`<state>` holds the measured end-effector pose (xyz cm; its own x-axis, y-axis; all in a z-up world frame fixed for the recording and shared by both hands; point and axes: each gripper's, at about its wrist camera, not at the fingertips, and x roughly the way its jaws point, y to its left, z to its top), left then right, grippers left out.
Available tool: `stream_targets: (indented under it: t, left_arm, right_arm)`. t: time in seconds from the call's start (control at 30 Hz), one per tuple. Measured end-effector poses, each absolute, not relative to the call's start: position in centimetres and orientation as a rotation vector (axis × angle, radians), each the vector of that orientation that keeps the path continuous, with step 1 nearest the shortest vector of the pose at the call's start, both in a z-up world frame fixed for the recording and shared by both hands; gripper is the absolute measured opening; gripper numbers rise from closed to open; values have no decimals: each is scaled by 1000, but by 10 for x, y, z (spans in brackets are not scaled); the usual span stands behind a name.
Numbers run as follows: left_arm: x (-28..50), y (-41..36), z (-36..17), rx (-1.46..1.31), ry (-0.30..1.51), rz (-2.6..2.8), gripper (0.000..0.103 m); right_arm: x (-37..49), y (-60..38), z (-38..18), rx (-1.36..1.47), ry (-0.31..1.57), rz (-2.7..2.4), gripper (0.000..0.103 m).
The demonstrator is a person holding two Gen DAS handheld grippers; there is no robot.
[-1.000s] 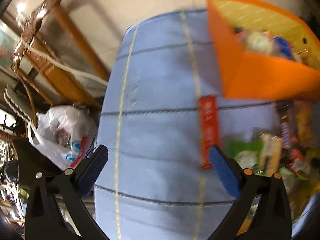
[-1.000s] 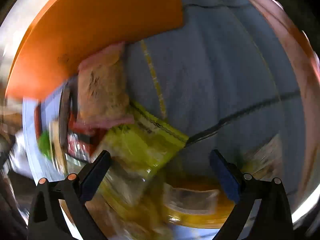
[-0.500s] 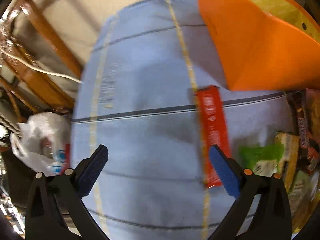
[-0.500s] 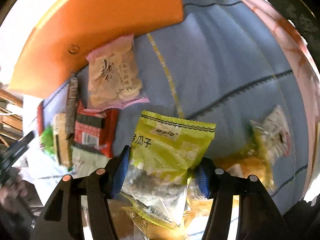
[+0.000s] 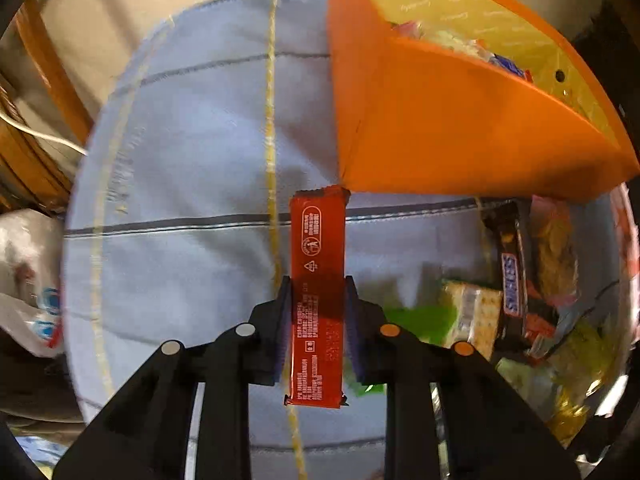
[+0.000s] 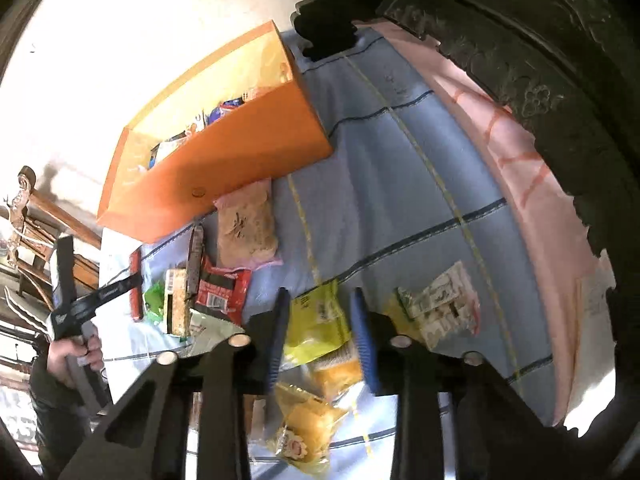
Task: Organize snacks
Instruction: 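Lift the red wafer bar with the left gripper while the right lifts the seed bag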
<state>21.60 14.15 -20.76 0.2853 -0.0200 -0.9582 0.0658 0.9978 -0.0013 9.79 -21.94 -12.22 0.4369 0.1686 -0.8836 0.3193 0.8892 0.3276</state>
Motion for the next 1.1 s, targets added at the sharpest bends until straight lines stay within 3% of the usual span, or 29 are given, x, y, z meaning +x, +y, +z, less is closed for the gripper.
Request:
stream_targets:
  t: [0.07,0.13,0.17,0.3,0.4,0.57,0.6,0.63,0.67,0.7,0.73,0.87,0.9,0.97,1.0,1.1]
  left_arm:
    - [206,142,-198,38,1271,-71,23]
    - [199,144,-195,54,1276,-46,23]
    - [196,145,-195,50,1278,-47,23]
    - [188,148,-197,23,1288,-39,23]
    - [184,151,-192,6,1258,-62,23]
    - [177,150,-190,-13,1244,-95,23]
    - [174,147,-188,-20,1238,-105,23]
    - [173,151,-191,-28,1235,-115,23]
    - [170,153,-192,-35,1237,-126,23]
    - [166,152,-192,-32,1242,-134,23]
    - [164,150,-194,-21,1246,-142,23]
    - [161,146,-200,6,1266,-124,23]
    - [162,149,-202,-2,1274,-120,23]
    - [159,152,-203,-8,1279,-120,23]
    - [157,153,-202,-4,1276,-117,23]
    - [160,158,-201,-11,1266,-114,23]
  right_arm:
    - [95,-222,-126,454,1141,-95,30]
    - [97,-210,-138,311,1189,-99,100]
    - [98,-203,-140,238,1180,-69,99]
    - [97,-145,-157,-532,1111,196,99]
    - [92,-120,-171,-837,1114,344,99]
    - [101,-91,-192,-1081,1081,474,99]
    - [106,-89,-199,-1107,1064,461,98]
    - [111,-90,-202,-1099,1071,454,83]
    - [116,-92,-206,-1058,1130,462,60]
    - [122,-94,-211,-1024,1176,419,7]
    - [120,-94,-213,-1020,1159,410,11]
    - [115,-88,-212,-1066,1139,418,11]
    - [115,-88,-200,-1014,1166,447,13]
    - [111,-86,-182,-1003,1145,477,86]
    - [108,-84,-182,-1002,1105,477,98]
    - [113,-80,-190,-927,1155,443,99]
